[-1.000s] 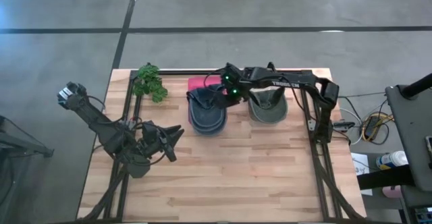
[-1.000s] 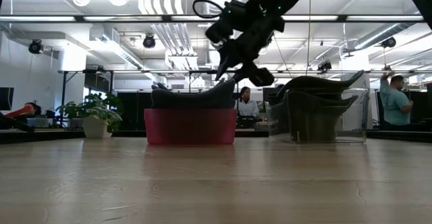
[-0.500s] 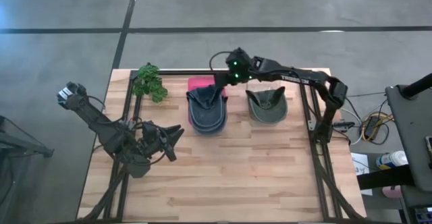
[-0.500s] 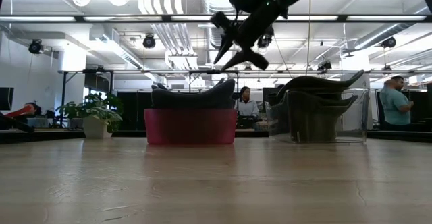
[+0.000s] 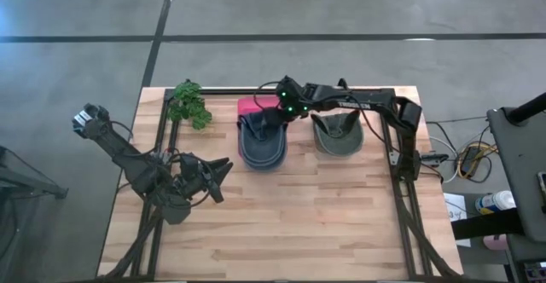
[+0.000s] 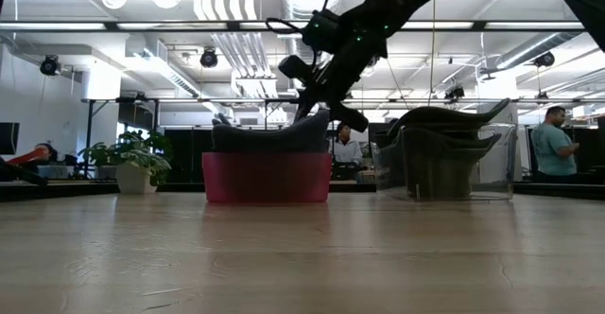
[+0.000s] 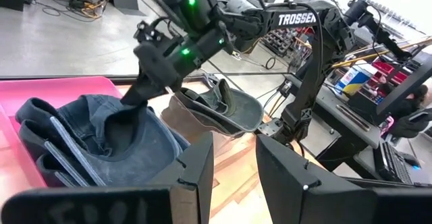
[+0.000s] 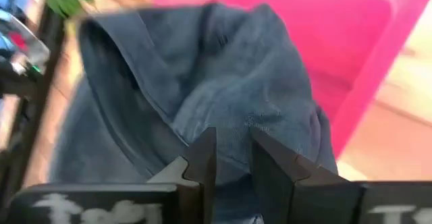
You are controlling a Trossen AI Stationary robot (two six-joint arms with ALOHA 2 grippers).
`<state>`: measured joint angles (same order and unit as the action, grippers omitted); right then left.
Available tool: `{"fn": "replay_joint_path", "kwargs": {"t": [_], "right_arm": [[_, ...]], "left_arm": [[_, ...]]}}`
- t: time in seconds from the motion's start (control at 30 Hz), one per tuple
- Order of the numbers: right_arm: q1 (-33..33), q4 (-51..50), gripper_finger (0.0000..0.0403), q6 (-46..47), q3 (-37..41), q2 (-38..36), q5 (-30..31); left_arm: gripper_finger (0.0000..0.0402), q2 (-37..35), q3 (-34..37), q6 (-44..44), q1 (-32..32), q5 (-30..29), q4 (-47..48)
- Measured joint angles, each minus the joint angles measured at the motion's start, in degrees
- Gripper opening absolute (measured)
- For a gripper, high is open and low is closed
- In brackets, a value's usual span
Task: Pick & Place hat
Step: Put the blue cap into the red bin
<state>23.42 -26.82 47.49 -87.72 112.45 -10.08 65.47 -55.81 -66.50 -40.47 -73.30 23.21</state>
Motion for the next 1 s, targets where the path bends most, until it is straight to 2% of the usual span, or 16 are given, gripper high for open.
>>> {"fn": "replay_joint_path", "kwargs": {"t": [0.17,0.37,0.57,0.67,0.77,0.9,1.0], "right_arm": [[-0.4,-3.8,0.0079,-3.1,0.0,0.1,-0.5],[0.8,-9.3,0.0079,-9.5,-0.2,-4.5,-0.3],[1.4,-10.3,0.0079,-15.9,-6.5,-5.8,4.3],[0.1,-7.3,0.0079,-22.4,-10.3,-3.6,4.5],[-1.2,-10.0,0.0079,-26.6,-14.4,0.7,5.6],[-1.9,-19.6,0.0079,-29.4,-20.3,8.3,5.7],[-2.1,-30.3,0.0079,-30.1,-25.7,14.9,5.9]], "left_arm": [[0.0105,0.0,0.0,-0.1,0.0,0.0,0.0],[0.0105,0.0,0.0,-0.2,0.0,0.1,0.0],[0.0105,0.0,0.0,-0.7,0.0,0.1,0.0],[0.0105,0.0,0.0,-1.2,0.0,0.1,-0.1],[0.0105,0.0,0.0,-1.7,0.0,0.1,-0.3],[0.0105,0.0,0.0,-2.1,0.0,0.1,-0.6],[0.0105,0.0,0.0,-2.3,0.0,0.1,-0.6]]}}
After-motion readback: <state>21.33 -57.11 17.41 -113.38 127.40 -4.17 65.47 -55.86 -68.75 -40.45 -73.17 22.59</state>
